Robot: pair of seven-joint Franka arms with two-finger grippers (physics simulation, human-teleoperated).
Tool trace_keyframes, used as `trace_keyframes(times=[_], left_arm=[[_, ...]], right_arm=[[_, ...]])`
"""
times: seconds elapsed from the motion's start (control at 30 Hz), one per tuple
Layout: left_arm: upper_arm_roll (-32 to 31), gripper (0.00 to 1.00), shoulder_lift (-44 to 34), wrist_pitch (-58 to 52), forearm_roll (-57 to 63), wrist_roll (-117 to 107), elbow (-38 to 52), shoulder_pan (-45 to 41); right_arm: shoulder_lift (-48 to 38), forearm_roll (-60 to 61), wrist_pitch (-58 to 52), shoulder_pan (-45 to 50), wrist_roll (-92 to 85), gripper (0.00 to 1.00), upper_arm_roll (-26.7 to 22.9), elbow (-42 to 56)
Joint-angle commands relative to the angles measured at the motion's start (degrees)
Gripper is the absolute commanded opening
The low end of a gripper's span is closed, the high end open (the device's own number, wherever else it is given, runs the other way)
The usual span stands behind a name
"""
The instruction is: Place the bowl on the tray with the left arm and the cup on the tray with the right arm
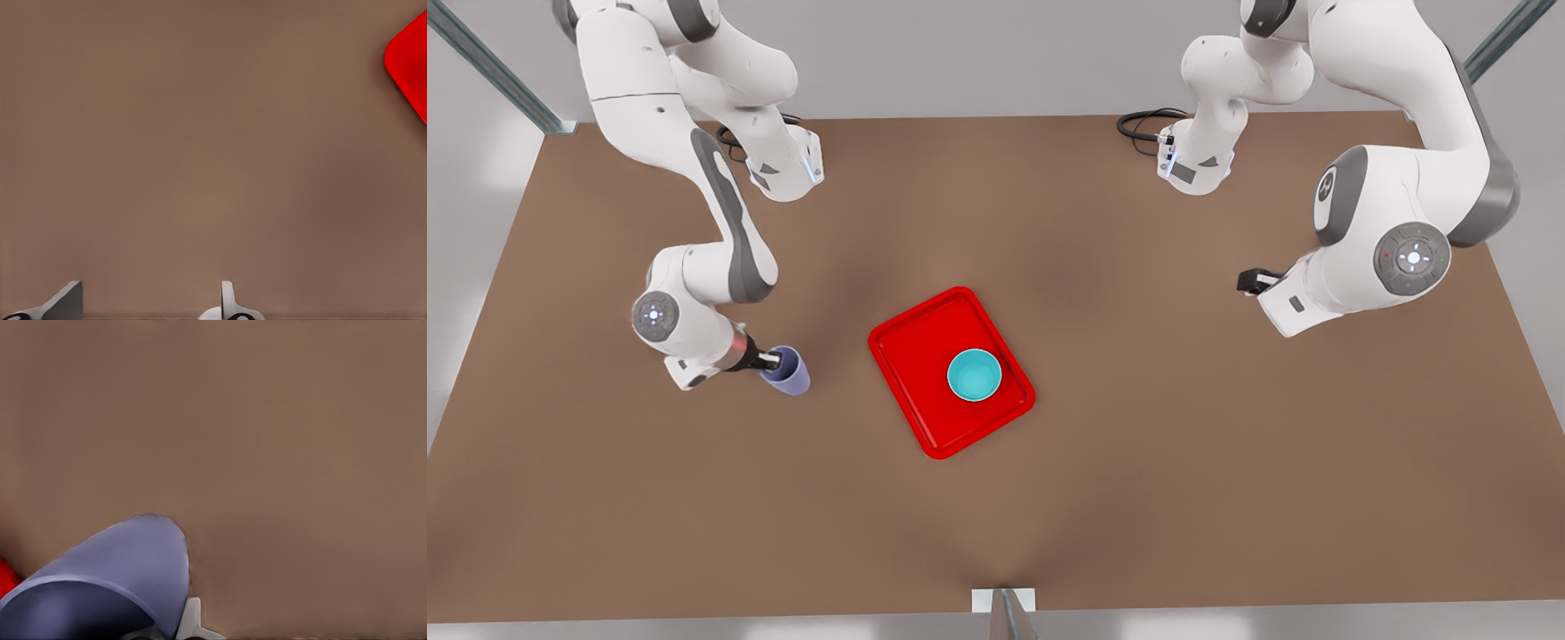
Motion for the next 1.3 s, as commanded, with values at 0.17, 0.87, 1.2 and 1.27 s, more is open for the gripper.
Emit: trace_keyframes(times=[0.17,0.87,1.2,1.27], left_arm=[[0.0,1.0,-0.18,-0.01,0.45,0.09,0.0,0.0],[0.09,1.0,0.44,-0.36,0.63,0.26,0.09,0.0],[0.44,1.0,1.67,0.16,-0.08,0.0,3.78,0.0],[0.35,1.0,1.84,0.16,-0.08,0.09,3.78,0.0]], right_arm=[[4.85,-2.81,-7.65,4.65,24.04,0.21,9.13,9.53],[9.68,-2.46,-5.1,5.17,30.37,1.0,17.31,7.6],[4.59,-5.44,-12.38,4.65,9.38,1.0,5.28,17.96],[-4.9,-5.27,-19.94,0.87,-10.75,1.0,-3.78,19.46]])
